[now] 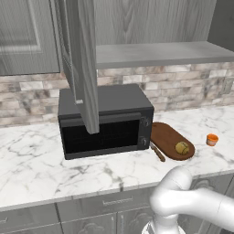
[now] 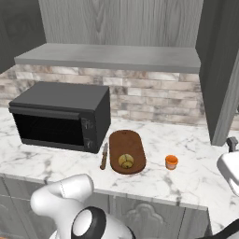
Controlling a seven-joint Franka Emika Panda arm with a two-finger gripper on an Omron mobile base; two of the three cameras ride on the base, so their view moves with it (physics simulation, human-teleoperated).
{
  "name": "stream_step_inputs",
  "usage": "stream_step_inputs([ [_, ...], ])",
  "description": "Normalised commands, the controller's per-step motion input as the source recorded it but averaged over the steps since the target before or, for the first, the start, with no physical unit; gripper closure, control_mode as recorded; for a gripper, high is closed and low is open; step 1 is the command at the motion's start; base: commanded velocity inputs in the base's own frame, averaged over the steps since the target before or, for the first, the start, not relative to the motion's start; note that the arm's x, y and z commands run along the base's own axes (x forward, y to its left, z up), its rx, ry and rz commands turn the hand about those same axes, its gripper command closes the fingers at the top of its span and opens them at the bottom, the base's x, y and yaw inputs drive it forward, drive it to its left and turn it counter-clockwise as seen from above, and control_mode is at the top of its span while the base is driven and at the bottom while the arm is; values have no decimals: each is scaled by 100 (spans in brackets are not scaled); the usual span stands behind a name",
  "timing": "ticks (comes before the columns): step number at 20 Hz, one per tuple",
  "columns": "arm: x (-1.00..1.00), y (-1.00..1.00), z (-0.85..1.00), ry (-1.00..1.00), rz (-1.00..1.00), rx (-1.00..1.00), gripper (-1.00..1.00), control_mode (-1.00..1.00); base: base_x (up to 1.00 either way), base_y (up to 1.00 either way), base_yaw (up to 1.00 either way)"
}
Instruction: Pick the bread, place it on the cutting board, pick the jam, place it on the counter, and close the cabinet.
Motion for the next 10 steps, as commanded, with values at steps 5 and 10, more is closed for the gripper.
stream_step_inputs([
  [5,0,0,4,-2,0,0,-100,-100,0,0,0],
  [10,3,0,26,0,5,2,-100,-100,0,0,0],
])
